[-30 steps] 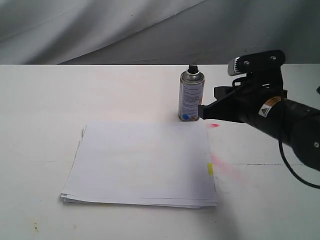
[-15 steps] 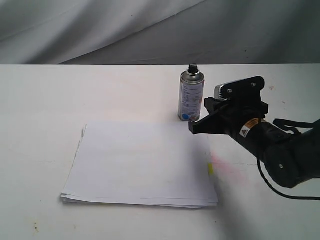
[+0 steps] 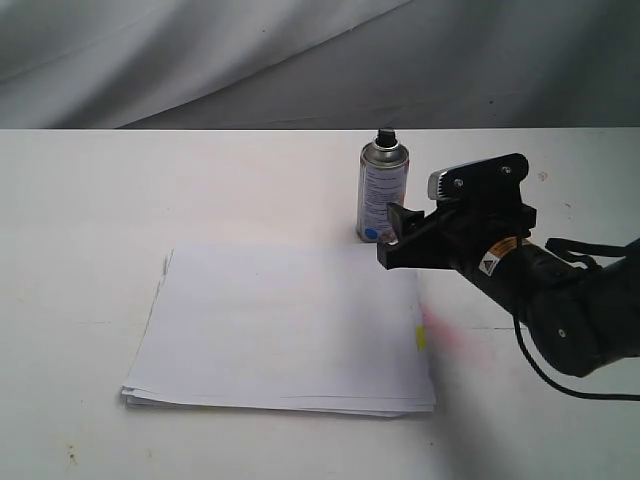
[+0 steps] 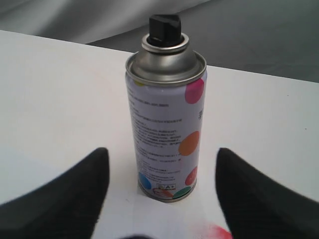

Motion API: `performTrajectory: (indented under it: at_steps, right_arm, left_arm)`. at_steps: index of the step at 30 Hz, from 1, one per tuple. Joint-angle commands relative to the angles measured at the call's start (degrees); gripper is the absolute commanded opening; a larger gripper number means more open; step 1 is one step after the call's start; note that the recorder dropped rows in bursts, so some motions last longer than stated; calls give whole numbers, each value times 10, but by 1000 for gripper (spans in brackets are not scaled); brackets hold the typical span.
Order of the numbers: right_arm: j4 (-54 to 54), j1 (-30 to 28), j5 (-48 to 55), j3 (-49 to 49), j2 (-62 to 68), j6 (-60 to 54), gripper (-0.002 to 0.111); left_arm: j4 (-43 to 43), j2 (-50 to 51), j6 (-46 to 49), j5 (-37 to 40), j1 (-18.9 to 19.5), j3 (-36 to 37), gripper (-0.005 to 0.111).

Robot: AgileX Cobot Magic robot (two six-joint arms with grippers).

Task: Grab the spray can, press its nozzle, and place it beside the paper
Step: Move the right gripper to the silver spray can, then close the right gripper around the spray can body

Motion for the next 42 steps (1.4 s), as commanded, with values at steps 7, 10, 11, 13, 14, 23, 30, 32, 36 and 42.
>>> performTrajectory:
  at_steps: [7, 10, 11, 13, 14, 23, 30, 32, 36, 42]
  right_arm:
    - [-11, 2, -9, 0, 1, 1, 77]
    - [-9, 2, -11, -14, 10, 1, 77]
    - [-8, 2, -10, -22, 17, 1, 77]
    - [-6, 2, -10, -38, 36, 1, 77]
    - [-6, 2, -10, -47, 47, 1, 77]
    - [3, -4, -36, -163, 157, 1, 77]
    - [3, -8, -17, -223, 199, 1, 77]
    - [3, -8, -23, -223, 201, 1, 77]
    - [3, -8, -18, -223, 207, 1, 76]
    - [3, -8, -9, -223, 207, 1, 63]
  left_arm:
    - [1, -3, -2, -1, -3, 3, 0]
    - [1, -3, -2, -1, -3, 3, 0]
    - [1, -3, -2, -1, -3, 3, 0]
    - [1, -3, -2, -1, -3, 3, 0]
    - [1, -3, -2, -1, -3, 3, 0]
    - [1, -3, -2, -1, -3, 3, 0]
    - [1, -3, -2, -1, -3, 3, 0]
    - [1, -3, -2, -1, -3, 3, 0]
    - [1, -3, -2, -1, -3, 3, 0]
    - [1, -3, -2, -1, -3, 3, 0]
